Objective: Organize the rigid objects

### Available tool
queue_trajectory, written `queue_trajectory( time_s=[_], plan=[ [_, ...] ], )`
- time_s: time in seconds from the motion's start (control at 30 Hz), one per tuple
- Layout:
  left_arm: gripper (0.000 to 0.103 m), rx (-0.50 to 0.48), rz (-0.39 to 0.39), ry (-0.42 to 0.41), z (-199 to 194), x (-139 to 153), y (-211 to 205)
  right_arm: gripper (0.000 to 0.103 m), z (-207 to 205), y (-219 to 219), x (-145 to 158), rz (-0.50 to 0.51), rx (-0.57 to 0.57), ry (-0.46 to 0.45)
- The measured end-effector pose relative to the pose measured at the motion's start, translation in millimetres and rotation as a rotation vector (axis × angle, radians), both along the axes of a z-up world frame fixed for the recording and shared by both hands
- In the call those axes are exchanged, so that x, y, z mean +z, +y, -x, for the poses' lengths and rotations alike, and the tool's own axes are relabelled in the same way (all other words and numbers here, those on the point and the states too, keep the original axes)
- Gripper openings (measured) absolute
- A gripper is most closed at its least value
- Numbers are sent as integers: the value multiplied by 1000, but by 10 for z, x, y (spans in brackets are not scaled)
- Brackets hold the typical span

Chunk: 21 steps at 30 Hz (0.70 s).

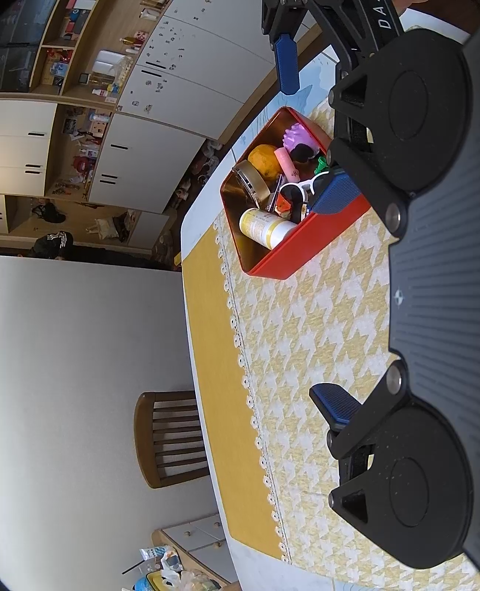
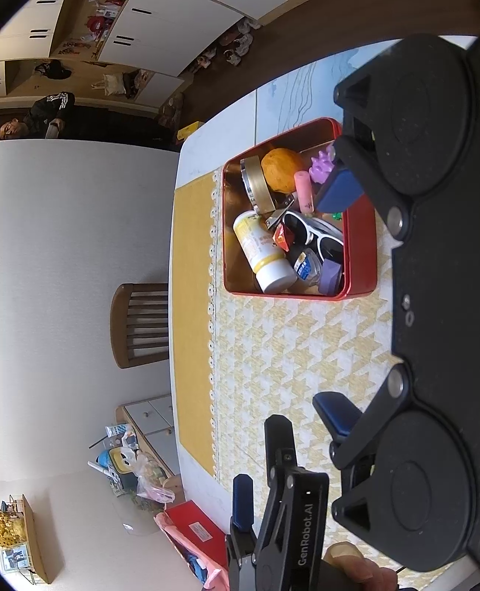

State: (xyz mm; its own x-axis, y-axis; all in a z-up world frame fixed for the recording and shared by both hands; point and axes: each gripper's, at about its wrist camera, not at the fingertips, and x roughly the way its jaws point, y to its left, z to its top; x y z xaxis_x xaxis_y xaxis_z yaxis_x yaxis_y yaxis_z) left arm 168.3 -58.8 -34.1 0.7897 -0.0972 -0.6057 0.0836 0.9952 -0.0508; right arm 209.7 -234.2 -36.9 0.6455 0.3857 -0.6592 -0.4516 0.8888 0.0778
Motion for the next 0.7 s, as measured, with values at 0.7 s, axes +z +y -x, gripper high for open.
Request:
queue_trajectory(
  time_s=[0.7],
  plan=[
    [99, 93, -48, -28, 80, 24, 348, 103, -74, 525, -37, 23, 118, 22]
  ],
)
